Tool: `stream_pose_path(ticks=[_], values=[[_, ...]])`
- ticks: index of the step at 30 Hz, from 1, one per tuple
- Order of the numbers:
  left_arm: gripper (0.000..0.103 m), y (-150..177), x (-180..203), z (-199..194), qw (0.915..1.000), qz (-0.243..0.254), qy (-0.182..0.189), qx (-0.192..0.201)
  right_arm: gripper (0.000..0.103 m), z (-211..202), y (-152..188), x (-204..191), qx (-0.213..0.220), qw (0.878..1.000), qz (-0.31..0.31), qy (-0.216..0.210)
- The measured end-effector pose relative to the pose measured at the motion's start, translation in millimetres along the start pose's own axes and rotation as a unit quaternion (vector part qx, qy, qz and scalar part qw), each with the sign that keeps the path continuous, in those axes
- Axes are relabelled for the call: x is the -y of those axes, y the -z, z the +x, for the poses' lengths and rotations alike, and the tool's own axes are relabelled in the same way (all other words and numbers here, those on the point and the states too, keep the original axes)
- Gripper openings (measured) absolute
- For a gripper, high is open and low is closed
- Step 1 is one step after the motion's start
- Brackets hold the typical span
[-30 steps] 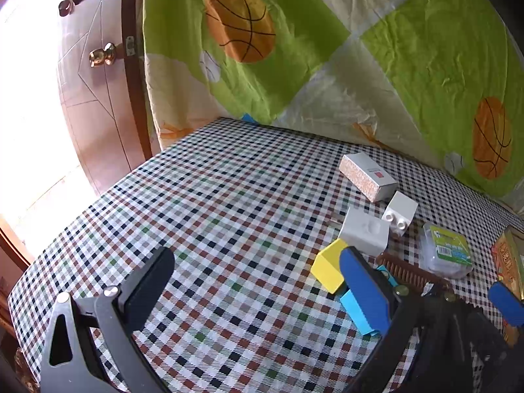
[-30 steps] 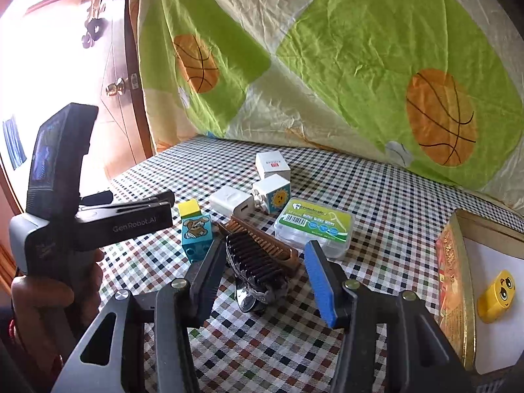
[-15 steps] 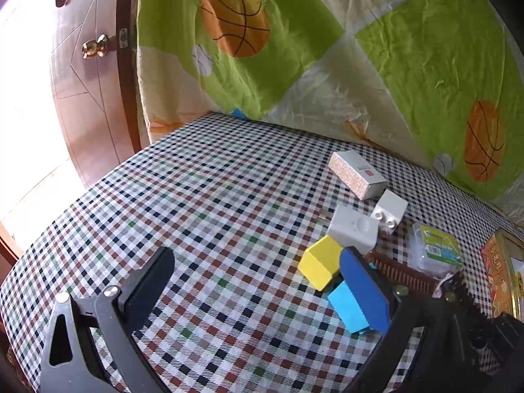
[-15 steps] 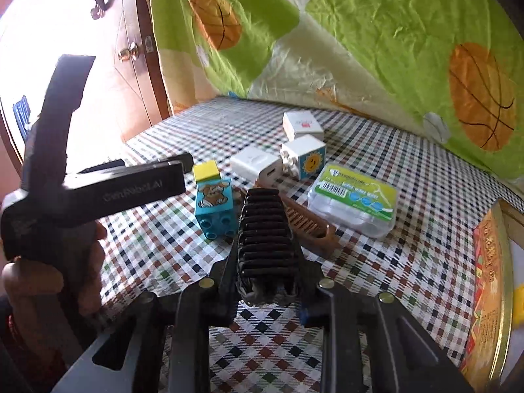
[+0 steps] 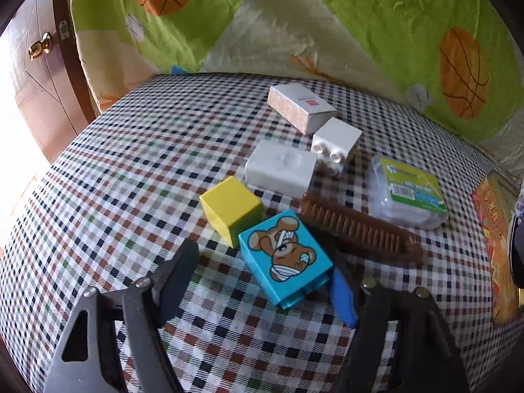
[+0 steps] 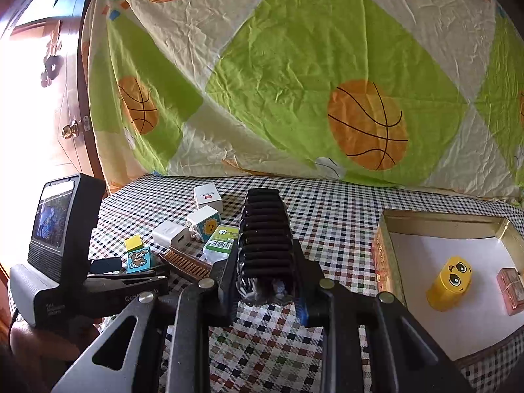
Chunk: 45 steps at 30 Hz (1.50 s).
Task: Organize rigid objects
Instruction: 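Grasp the blue bear-print block with the left tool, then carry the brush and blue block into the tin tray and open both tools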
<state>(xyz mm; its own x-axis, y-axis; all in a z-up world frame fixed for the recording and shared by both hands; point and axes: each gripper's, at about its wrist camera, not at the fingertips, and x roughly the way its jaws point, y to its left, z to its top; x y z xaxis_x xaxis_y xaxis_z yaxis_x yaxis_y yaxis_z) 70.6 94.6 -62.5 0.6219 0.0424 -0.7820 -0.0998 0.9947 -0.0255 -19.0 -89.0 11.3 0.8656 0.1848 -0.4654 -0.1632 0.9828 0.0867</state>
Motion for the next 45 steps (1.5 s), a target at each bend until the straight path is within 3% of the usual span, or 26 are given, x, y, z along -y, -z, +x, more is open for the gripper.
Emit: stream_pose_path(ticks=[1,2,5,8,11,17,24,32,40,45], values=[[0.063,0.5,-0.2,-0.3,1.0000,-0.001,-0.001,0.003,0.029,1.0,0.5,0.1,-0.003,1.000,0.001,0.001],[0.044,0.9,-2.2,-1.9,1.0000,-0.004,0.003,0.007,0.029,3.4,0.8,-1.3,-0.005,1.000,0.001,0.001],[0.045,3.7,-17.8,-8.1,0.9982,-0.037,0.045,0.017,0.029,1.0,1.7,-2.1,0.002,1.000,0.000,0.005],[0.045,6.7,-37.6,-17.2,0.9913,-0.093,0.087,0.036,0.029,-6.2,-1.2,-0.4,0.024,1.000,0.002,0.011],[0.045,13.7,-46.1,-36.0,0.9853,-0.118,0.091,0.084,0.029,-13.2,-4.0,1.9,0.047,0.998,-0.001,0.037],[0.045,24.6,-37.9,-68.8,0.9782,-0.112,0.082,0.155,0.029,-35.6,-7.3,13.4,0.114,0.987,-0.034,0.105],[0.045,24.1,7.2,-87.0,0.9783,-0.046,0.064,0.192,0.029,-48.5,0.3,37.3,0.131,0.978,-0.057,0.152],[0.045,20.3,63.0,-108.8,0.9728,0.007,0.094,0.212,0.029,-67.8,5.7,70.2,0.158,0.962,-0.071,0.209],[0.045,20.7,142.5,-122.0,0.9632,0.085,0.117,0.227,0.029,-78.8,7.9,127.4,0.145,0.959,-0.037,0.239],[0.045,22.2,185.4,-120.8,0.9597,0.114,0.139,0.216,0.029,-80.9,11.2,165.7,0.127,0.959,-0.024,0.254]])
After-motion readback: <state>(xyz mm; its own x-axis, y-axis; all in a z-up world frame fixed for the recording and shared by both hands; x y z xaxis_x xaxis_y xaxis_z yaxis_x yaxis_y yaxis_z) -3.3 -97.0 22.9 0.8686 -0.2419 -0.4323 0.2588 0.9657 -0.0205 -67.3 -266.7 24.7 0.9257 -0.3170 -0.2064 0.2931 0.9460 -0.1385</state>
